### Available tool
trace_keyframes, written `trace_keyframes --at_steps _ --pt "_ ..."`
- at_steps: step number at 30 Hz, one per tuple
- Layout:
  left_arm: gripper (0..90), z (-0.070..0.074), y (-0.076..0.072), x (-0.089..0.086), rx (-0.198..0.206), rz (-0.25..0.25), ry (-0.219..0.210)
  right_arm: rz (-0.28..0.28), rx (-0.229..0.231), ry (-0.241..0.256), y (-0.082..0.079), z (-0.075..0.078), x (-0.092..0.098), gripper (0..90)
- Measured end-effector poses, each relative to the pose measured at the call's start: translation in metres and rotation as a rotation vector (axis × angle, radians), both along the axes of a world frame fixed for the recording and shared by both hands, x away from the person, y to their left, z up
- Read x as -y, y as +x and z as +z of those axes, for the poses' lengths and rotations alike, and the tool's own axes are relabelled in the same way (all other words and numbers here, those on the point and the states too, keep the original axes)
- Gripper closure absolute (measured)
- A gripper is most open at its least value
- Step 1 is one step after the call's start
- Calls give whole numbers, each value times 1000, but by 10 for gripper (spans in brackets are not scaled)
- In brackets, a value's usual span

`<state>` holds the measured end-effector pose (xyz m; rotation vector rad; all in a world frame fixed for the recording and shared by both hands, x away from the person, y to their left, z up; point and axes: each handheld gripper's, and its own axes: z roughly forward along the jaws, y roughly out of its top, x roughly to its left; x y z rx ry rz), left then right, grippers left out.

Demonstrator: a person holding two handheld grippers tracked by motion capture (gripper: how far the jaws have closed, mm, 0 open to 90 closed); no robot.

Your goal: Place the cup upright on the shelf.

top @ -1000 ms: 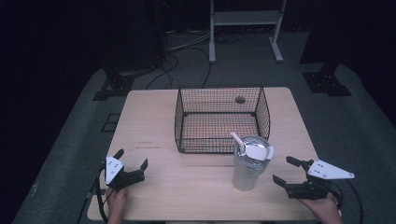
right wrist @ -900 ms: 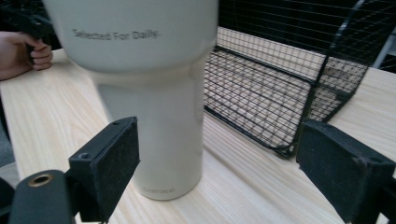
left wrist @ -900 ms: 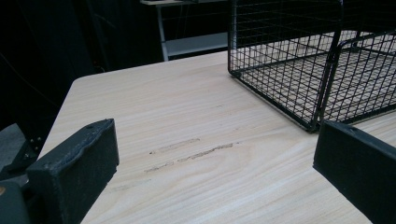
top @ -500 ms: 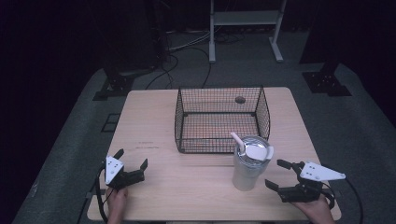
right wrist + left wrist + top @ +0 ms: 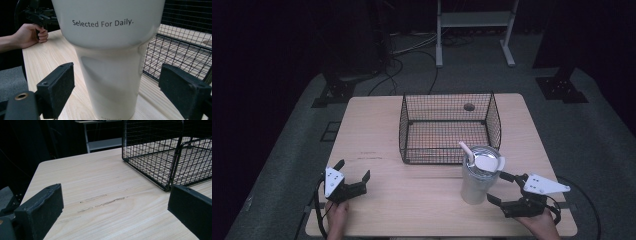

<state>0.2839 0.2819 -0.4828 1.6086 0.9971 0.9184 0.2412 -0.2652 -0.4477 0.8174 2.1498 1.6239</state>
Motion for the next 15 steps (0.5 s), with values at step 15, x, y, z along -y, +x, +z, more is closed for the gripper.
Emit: trace_keyframes --at_steps 15 --pt "0 0 0 0 0 1 -1 -10 14 -18 7 -5 -18 125"
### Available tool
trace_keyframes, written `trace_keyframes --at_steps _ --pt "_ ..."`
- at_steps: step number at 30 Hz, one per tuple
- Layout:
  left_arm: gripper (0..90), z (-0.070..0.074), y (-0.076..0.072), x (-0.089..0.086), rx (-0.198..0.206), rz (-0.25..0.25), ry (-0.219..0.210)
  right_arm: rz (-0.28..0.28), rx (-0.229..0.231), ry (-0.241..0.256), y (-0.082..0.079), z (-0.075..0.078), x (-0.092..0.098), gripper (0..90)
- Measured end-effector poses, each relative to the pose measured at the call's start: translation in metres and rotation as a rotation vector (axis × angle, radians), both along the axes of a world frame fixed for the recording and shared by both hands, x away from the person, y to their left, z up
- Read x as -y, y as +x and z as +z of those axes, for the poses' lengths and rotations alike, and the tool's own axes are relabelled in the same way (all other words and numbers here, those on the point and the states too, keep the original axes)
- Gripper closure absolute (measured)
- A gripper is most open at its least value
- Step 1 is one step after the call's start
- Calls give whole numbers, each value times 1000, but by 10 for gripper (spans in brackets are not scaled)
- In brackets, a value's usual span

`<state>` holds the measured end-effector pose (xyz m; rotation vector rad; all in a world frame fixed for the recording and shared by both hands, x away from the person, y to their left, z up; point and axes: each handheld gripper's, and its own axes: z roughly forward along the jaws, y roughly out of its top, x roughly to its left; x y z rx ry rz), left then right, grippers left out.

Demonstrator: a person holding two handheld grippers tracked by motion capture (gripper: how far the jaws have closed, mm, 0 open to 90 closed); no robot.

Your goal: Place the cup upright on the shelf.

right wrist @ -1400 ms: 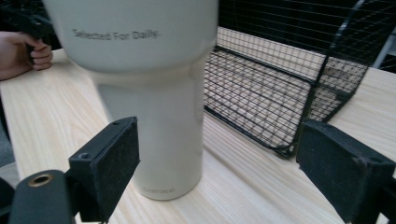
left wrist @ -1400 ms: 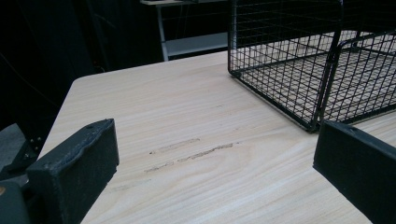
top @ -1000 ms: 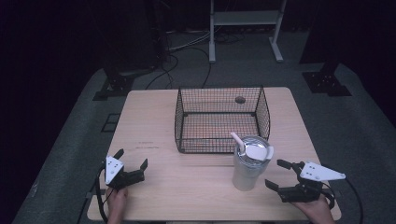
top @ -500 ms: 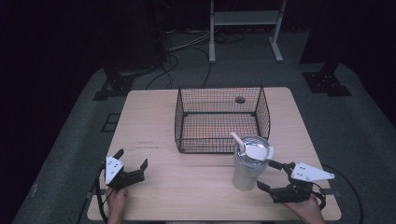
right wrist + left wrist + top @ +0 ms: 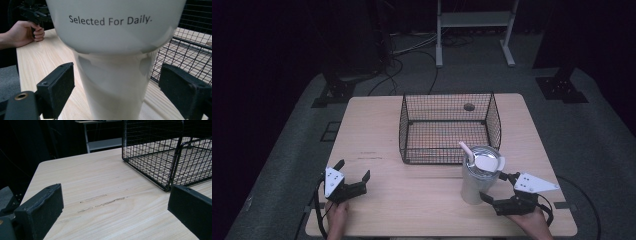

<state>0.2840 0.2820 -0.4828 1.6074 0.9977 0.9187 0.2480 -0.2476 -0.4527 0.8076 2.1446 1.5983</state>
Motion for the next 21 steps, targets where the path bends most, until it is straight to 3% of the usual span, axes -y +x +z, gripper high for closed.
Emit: trace_keyframes --at_steps 21 --pt "0 0 0 0 1 -3 -1 -26 55 47 9 -8 -19 79"
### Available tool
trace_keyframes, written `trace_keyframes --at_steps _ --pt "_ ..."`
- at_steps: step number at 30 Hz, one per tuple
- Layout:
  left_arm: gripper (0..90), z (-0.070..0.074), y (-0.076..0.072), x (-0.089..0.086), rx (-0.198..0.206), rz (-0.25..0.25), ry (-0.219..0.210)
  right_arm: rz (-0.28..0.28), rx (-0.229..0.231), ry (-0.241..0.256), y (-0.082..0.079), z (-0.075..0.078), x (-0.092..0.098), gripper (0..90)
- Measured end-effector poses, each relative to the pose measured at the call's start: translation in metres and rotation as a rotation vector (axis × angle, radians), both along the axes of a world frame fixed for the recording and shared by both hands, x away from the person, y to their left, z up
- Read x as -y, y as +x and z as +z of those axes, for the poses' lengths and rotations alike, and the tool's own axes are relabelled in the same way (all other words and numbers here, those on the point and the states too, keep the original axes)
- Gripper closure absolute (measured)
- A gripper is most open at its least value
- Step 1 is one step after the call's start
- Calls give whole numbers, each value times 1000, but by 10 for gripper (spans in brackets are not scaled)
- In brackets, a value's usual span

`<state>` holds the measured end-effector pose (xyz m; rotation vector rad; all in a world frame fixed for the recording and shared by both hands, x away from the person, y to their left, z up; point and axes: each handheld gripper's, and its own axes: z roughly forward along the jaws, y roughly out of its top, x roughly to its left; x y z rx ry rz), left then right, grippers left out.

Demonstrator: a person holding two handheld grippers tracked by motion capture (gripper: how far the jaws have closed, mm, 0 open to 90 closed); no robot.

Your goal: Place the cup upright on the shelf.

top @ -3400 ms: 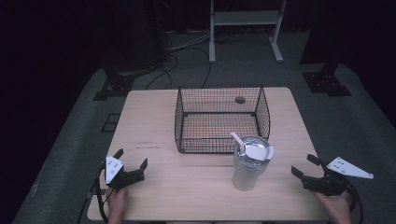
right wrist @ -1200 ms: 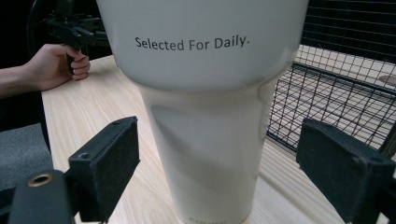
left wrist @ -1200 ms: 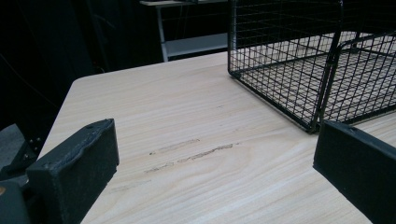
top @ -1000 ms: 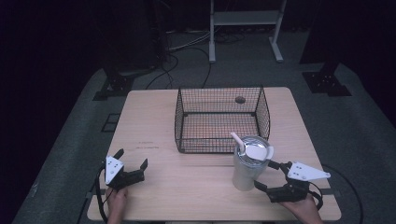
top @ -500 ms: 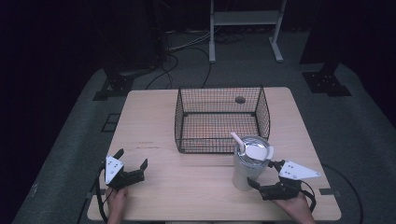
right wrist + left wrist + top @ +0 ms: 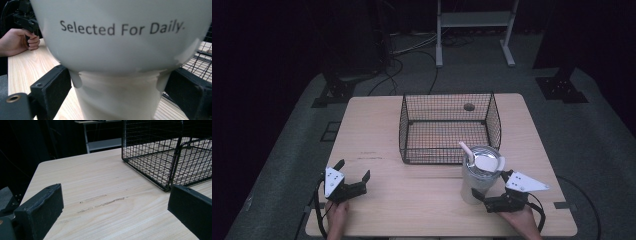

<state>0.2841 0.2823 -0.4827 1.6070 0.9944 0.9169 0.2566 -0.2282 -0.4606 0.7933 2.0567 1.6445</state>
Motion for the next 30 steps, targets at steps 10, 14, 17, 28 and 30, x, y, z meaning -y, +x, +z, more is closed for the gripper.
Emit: trace_keyframes --at_steps 10,14,17,28,30 --pt "0 0 0 0 1 -1 1 -6 4 19 4 -3 -6 64" --pt "0 0 0 0 1 -2 -1 -11 15 23 6 -4 -10 63" --pt "0 0 0 0 1 0 -1 -14 26 23 8 -5 -11 64" --pt "0 0 0 0 2 -2 -3 -16 30 29 10 -6 -15 76" --pt "0 0 0 0 2 -2 -2 -14 35 26 10 -6 -15 79"
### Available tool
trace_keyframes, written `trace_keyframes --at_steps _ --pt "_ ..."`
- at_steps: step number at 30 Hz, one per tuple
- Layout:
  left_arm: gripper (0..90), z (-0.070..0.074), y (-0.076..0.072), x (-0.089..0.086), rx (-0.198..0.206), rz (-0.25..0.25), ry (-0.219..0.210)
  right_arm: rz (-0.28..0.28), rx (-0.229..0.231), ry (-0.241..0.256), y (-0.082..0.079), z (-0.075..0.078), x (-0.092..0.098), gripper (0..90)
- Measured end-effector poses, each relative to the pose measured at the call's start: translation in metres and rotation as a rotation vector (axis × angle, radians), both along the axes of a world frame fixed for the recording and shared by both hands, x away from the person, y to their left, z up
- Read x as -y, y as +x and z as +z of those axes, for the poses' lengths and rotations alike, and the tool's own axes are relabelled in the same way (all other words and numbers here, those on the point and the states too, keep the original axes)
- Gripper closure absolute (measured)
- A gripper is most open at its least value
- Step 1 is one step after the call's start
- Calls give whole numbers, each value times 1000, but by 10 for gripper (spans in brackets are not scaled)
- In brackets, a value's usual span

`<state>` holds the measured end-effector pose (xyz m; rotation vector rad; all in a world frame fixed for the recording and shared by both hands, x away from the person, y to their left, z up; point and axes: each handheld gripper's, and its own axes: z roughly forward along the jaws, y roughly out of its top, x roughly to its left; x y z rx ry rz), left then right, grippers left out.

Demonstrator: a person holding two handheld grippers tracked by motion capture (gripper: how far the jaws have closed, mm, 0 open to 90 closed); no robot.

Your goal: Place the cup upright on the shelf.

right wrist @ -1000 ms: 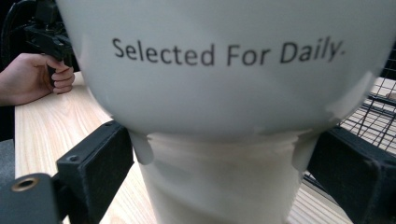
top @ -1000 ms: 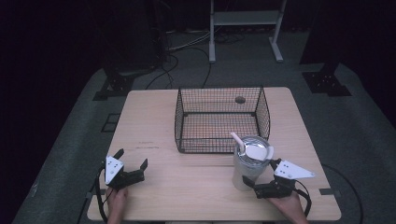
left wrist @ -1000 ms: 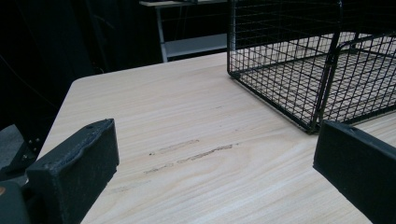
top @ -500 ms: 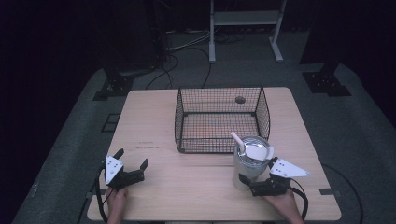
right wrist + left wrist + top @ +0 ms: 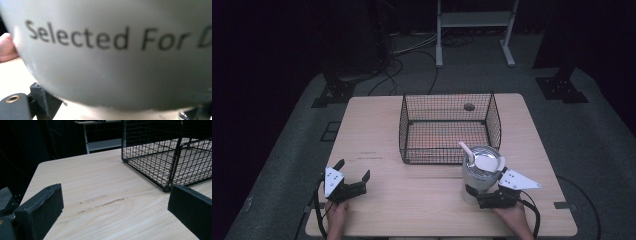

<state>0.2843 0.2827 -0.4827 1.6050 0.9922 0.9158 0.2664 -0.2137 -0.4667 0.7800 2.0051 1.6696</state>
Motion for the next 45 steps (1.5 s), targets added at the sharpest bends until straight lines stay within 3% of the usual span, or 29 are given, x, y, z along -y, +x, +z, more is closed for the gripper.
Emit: trace_keyframes --at_steps 10,16,18,24,25,29,30,31,33,39,45 --pt "0 0 0 0 0 1 -2 17 -12 -9 2 2 2 82" --pt "0 0 0 -1 1 -2 -3 37 -38 21 5 4 7 84" --pt "0 0 0 -1 0 -1 -3 33 -26 27 5 8 9 84" --pt "0 0 0 -1 1 -2 -3 63 -9 76 5 28 11 84" --pt "0 0 0 -1 0 -2 -3 79 10 88 7 39 10 84" --pt "0 0 0 -1 0 -3 -4 99 21 88 9 57 8 84" --pt "0 0 0 -1 0 -3 -5 101 22 87 9 59 7 84" --pt "0 0 0 -1 0 -3 -6 116 36 78 12 72 4 84" --pt "0 0 0 -1 -1 -2 -6 119 44 70 13 74 3 84" --pt "0 0 0 -1 0 -3 -7 161 61 27 22 100 -13 84" --pt "0 0 0 -1 0 -4 -10 185 71 12 30 111 -24 84"
